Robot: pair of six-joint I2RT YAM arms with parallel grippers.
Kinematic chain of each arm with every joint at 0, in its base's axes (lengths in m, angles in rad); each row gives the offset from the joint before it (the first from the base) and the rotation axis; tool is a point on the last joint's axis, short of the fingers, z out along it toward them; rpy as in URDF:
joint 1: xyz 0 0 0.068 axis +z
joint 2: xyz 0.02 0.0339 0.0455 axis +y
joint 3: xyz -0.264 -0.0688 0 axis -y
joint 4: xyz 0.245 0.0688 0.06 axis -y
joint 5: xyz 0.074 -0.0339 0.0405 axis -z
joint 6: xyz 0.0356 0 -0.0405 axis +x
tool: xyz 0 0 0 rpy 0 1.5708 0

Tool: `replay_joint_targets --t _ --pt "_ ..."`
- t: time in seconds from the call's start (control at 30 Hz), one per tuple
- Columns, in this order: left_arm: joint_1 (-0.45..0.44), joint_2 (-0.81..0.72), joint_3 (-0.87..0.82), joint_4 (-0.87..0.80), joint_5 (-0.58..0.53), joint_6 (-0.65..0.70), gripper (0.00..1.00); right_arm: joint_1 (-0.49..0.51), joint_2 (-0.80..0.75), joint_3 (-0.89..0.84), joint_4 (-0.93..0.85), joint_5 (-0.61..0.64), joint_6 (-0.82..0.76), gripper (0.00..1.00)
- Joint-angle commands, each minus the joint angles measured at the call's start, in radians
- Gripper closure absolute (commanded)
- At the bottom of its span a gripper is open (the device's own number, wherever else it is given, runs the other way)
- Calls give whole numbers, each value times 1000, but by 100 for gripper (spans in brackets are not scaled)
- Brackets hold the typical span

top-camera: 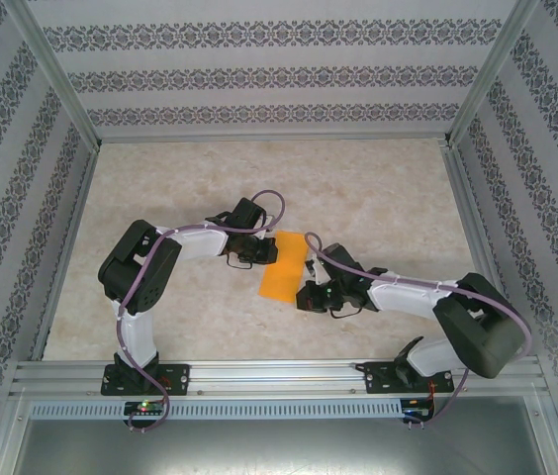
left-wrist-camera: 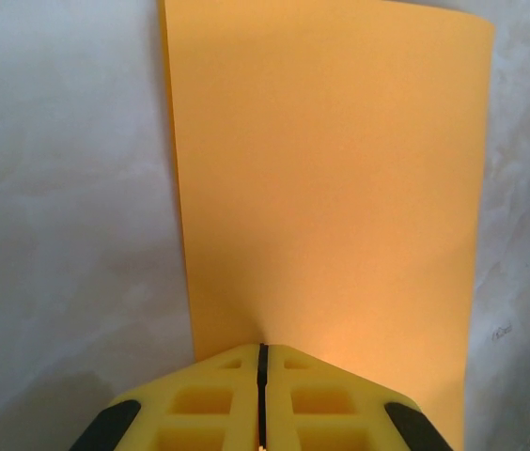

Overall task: Fold a paper plane with a square sheet of paper (pick it up from the middle)
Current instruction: Fold the square sheet of paper in half at the center of the table.

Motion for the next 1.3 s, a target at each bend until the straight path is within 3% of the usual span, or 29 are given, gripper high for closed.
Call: replay_joint_targets --t 0.0,0.17,0.43,0.73,1.0,1.27 --pt "10 104 -75 -204 -123 26 90 -17 8 52 90 -7 46 95" --pt "10 103 -70 -207 -119 29 90 -16 143 119 139 -26 38 95" --pt "11 83 -73 -210 -115 27 90 -6 235 115 59 4 -24 95" --pt "10 68 -75 -198 -84 21 90 -35 93 56 -45 58 -46 92" --pt "10 66 -66 -194 -69 16 89 -199 -18 29 9 54 -4 77" --pt "10 77 -49 -196 -66 18 89 -289 40 98 46 48 -4 55"
